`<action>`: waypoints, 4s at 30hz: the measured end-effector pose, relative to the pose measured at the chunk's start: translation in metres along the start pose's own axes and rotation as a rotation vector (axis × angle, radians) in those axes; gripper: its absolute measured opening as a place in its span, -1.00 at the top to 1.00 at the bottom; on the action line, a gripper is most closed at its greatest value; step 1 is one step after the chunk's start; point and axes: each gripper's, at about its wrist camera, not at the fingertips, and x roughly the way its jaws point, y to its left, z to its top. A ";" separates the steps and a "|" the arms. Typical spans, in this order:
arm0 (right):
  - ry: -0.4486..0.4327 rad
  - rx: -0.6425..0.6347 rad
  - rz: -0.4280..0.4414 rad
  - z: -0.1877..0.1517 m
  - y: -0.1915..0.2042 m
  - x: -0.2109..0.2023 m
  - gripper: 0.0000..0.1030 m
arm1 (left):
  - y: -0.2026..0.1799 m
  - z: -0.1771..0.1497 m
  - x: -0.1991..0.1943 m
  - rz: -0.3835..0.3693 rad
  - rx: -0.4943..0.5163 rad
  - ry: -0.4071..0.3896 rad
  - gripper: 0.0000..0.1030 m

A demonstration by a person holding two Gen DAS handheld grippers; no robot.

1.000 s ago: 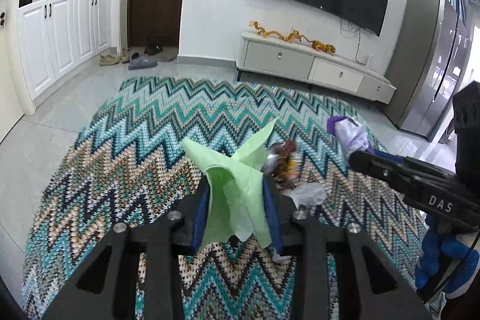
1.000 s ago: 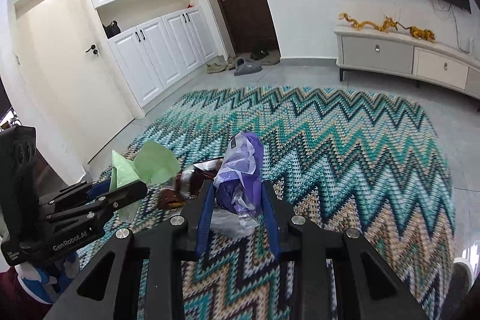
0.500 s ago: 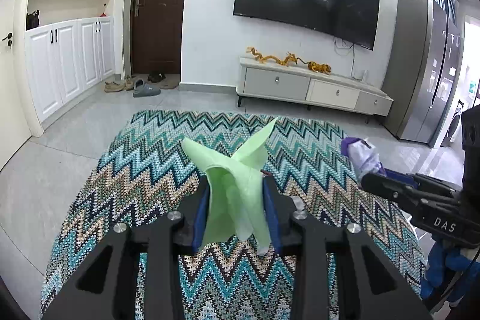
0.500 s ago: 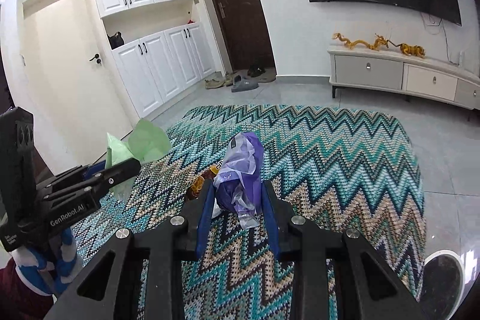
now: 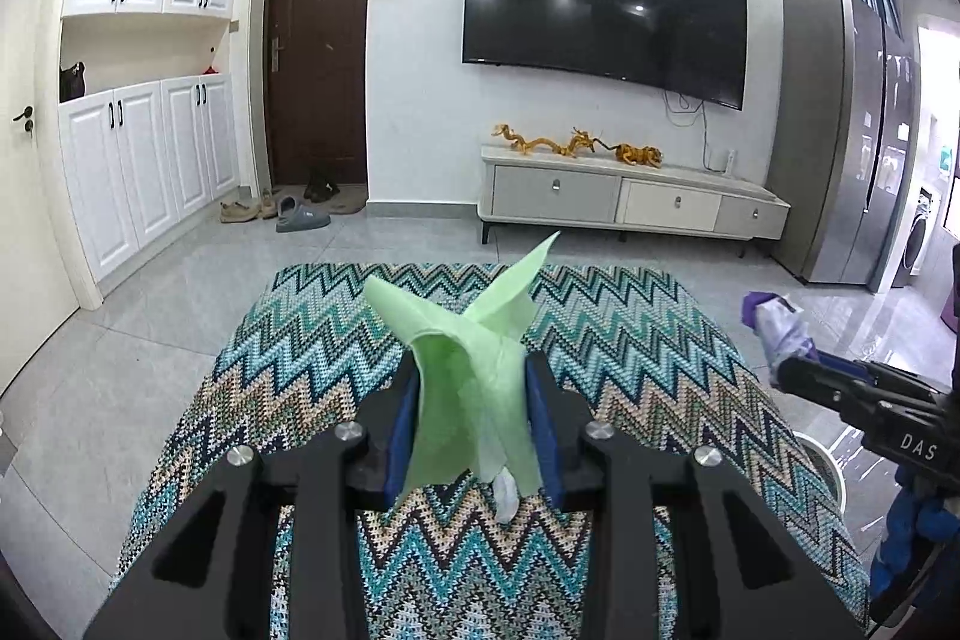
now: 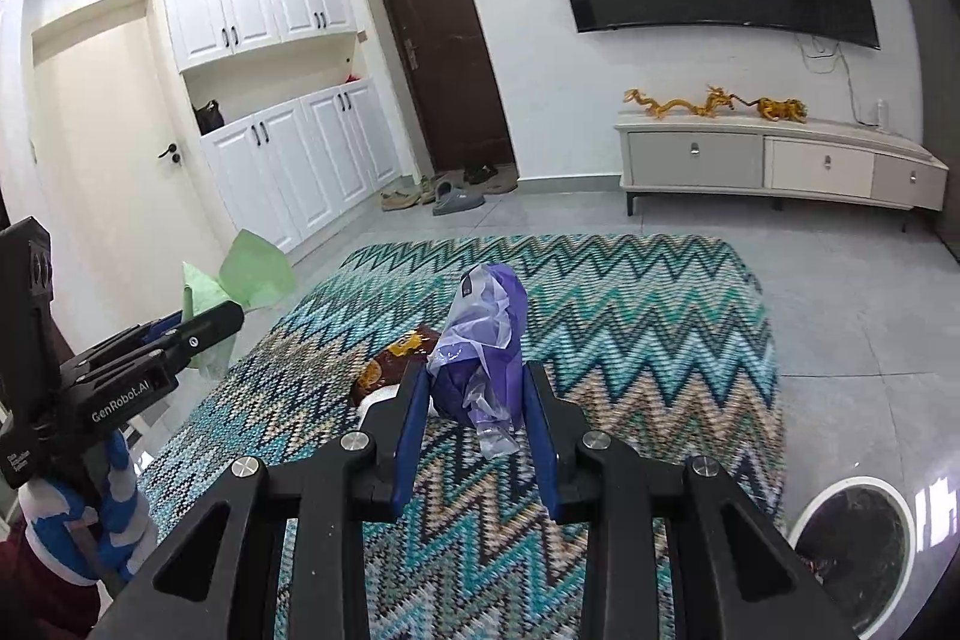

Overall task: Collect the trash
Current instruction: 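Lift both held items off the rug and turn toward the bin, then lower both held items over the white bin and open both tools, then move both open tools back over the remaining trash on the rug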

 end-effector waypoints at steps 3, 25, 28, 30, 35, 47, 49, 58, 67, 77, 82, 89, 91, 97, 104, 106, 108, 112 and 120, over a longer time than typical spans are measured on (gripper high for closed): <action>-0.015 0.021 -0.025 -0.003 -0.010 -0.011 0.43 | -0.006 0.003 0.000 -0.004 0.012 -0.003 0.37; -0.108 0.269 -0.379 -0.043 -0.170 -0.103 0.43 | -0.190 0.052 0.052 -0.395 0.192 0.053 0.37; -0.096 0.299 -0.430 -0.051 -0.195 -0.111 0.43 | -0.233 0.049 0.064 -0.458 0.237 0.093 0.37; -0.087 0.314 -0.458 -0.056 -0.208 -0.113 0.43 | -0.258 0.046 0.072 -0.491 0.264 0.115 0.37; -0.065 0.356 -0.502 -0.068 -0.235 -0.110 0.43 | -0.317 0.039 0.091 -0.556 0.305 0.176 0.37; -0.010 0.451 -0.571 -0.096 -0.298 -0.101 0.43 | -0.409 0.020 0.141 -0.609 0.327 0.309 0.37; 0.003 0.459 -0.584 -0.102 -0.307 -0.100 0.43 | -0.419 0.012 0.150 -0.610 0.329 0.342 0.37; 0.077 0.566 -0.624 -0.141 -0.353 -0.087 0.43 | -0.456 -0.011 0.162 -0.601 0.404 0.364 0.37; 0.147 0.600 -0.642 -0.165 -0.373 -0.073 0.43 | -0.465 -0.036 0.182 -0.588 0.400 0.435 0.37; 0.180 0.627 -0.655 -0.170 -0.388 -0.075 0.42 | -0.467 -0.054 0.206 -0.613 0.342 0.523 0.32; 0.201 0.618 -0.656 -0.168 -0.387 -0.069 0.38 | -0.468 -0.053 0.207 -0.661 0.314 0.553 -0.08; 0.209 0.640 -0.697 -0.172 -0.389 -0.069 0.04 | -0.464 -0.049 0.205 -0.657 0.280 0.557 -0.33; 0.209 0.642 -0.706 -0.171 -0.389 -0.070 -0.04 | -0.461 -0.048 0.205 -0.657 0.275 0.559 -0.34; 0.179 0.644 -0.718 -0.164 -0.379 -0.079 -0.10 | -0.455 -0.039 0.188 -0.658 0.280 0.495 -0.34; 0.089 0.642 -0.702 -0.136 -0.358 -0.098 -0.14 | -0.425 -0.018 0.163 -0.627 0.262 0.382 -0.34; 0.048 0.629 -0.697 -0.123 -0.347 -0.107 -0.16 | -0.414 -0.010 0.158 -0.620 0.273 0.371 -0.34; 0.014 0.612 -0.692 -0.109 -0.338 -0.114 -0.16 | -0.402 -0.003 0.152 -0.603 0.278 0.350 -0.34; -0.062 0.576 -0.672 -0.080 -0.314 -0.129 -0.16 | -0.364 0.016 0.141 -0.540 0.245 0.283 -0.34; -0.172 0.510 -0.619 -0.038 -0.260 -0.145 -0.19 | -0.273 0.044 0.115 -0.339 0.230 0.137 -0.34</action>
